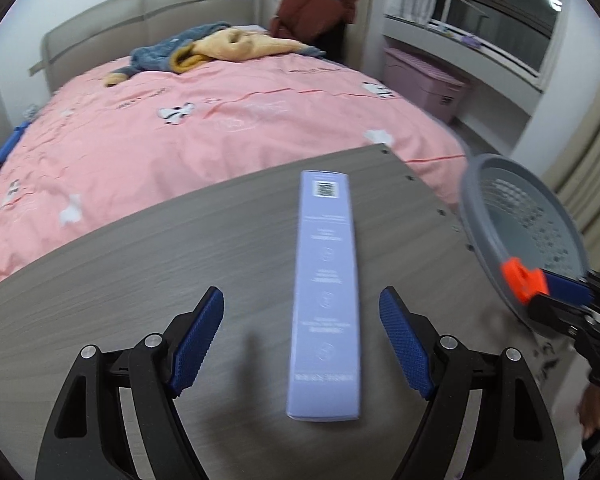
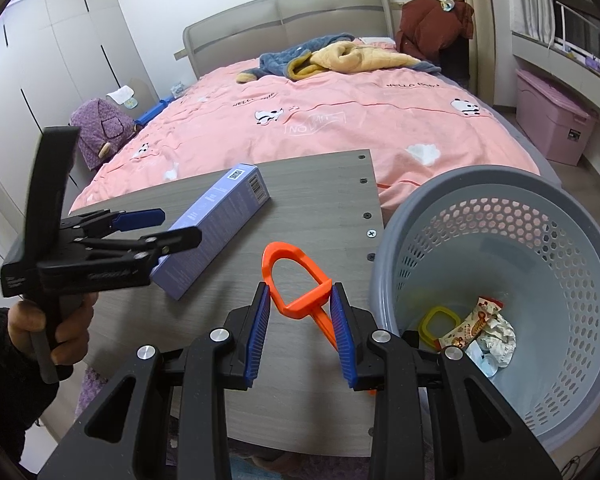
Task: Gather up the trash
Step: 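Grasp the lavender box with the left tool while the right holds the orange item, then carry box and orange item over the wastebasket and open both tools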
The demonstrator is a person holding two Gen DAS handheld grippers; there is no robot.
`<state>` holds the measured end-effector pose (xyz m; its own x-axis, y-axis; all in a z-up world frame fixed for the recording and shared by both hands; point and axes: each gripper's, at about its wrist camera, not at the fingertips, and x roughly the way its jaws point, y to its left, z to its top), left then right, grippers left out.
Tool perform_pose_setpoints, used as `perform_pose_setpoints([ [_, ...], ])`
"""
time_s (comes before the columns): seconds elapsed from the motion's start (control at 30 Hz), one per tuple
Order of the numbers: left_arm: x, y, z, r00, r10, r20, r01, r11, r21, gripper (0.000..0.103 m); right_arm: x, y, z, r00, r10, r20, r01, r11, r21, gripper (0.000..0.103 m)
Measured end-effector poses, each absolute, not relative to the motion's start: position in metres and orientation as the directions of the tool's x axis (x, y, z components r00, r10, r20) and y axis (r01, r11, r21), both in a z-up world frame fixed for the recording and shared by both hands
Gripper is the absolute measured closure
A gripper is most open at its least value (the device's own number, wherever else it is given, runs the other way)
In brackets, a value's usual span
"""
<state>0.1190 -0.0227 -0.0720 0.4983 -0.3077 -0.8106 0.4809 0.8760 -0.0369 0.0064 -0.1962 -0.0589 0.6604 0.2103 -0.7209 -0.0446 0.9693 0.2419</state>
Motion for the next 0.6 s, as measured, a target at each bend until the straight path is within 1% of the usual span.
perform_pose_setpoints([
  [0.07, 0.125, -0.025, -0.077, 0.511, -0.265, -0.818, 0.437, 0.899, -0.018, 0.026, 0.005, -0.197, -0.059, 0.662, 0.213, -0.718, -0.042, 0.968, 0.248, 0.072],
  [0.17, 0.134, -0.029, -0.083, 0.517, -0.237, -0.823, 0.398, 0.917, -0.014, 0.026, 0.002, -0.199, -0.059, 0.663, 0.214, -0.717, -0.041, 0.967, 0.251, 0.072],
  [0.33, 0.140, -0.037, -0.089, 0.540, -0.187, -0.821, 0.368, 0.929, 0.029, 0.027, 0.000, -0.201, -0.058, 0.666, 0.215, -0.714, -0.038, 0.966, 0.255, 0.072],
  [0.37, 0.140, -0.038, -0.089, 0.538, -0.189, -0.821, 0.368, 0.929, 0.027, 0.031, 0.000, -0.202, -0.058, 0.667, 0.215, -0.714, -0.038, 0.966, 0.256, 0.072],
  [0.4, 0.139, -0.039, -0.090, 0.534, -0.191, -0.823, 0.368, 0.929, 0.023, 0.039, -0.001, -0.202, -0.059, 0.667, 0.215, -0.714, -0.036, 0.966, 0.257, 0.072],
  [0.43, 0.140, -0.040, -0.090, 0.527, -0.194, -0.827, 0.370, 0.929, 0.018, 0.043, -0.001, -0.203, -0.059, 0.667, 0.215, -0.713, -0.036, 0.966, 0.258, 0.072],
  [0.5, 0.141, -0.042, -0.093, 0.507, -0.200, -0.839, 0.370, 0.929, 0.003, 0.064, 0.000, -0.203, -0.059, 0.667, 0.216, -0.713, -0.035, 0.965, 0.259, 0.072],
  [0.57, 0.141, -0.042, -0.095, 0.493, -0.195, -0.848, 0.367, 0.930, 0.000, 0.072, 0.000, -0.203, -0.059, 0.667, 0.216, -0.713, -0.036, 0.965, 0.259, 0.072],
  [0.6, 0.140, -0.042, -0.096, 0.496, -0.193, -0.847, 0.365, 0.931, 0.002, 0.072, -0.001, -0.204, -0.059, 0.667, 0.216, -0.713, -0.036, 0.965, 0.259, 0.072],
])
